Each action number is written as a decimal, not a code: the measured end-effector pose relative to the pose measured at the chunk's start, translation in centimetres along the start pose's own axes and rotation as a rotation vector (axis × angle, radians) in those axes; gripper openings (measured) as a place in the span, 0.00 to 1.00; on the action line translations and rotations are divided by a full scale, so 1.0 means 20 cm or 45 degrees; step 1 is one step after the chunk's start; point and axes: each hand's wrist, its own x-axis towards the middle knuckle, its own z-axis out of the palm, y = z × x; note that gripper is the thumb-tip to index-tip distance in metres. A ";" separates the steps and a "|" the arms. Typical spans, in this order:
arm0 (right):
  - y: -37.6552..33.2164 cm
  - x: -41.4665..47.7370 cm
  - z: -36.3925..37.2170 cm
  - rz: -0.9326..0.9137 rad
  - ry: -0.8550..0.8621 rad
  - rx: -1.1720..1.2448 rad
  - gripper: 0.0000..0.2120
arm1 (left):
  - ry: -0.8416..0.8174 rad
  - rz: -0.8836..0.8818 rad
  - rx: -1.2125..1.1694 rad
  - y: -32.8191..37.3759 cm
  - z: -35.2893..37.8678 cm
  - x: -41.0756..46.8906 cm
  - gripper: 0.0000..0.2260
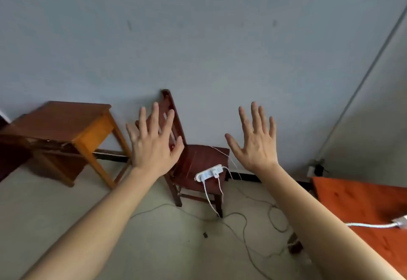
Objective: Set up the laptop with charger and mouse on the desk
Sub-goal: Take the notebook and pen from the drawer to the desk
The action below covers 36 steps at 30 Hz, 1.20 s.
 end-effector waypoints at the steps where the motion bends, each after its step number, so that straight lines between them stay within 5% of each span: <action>1: -0.16 0.05 0.08 -0.048 -0.008 0.021 0.37 | -0.008 -0.027 0.022 -0.16 0.02 -0.04 0.33; 16: -2.12 0.64 1.02 -0.594 -0.282 0.187 0.38 | -0.190 -0.611 0.160 -2.06 0.19 -0.31 0.32; 36: -4.55 1.89 2.05 -1.084 -0.329 0.512 0.37 | 0.072 -1.068 0.448 -4.33 0.41 0.22 0.31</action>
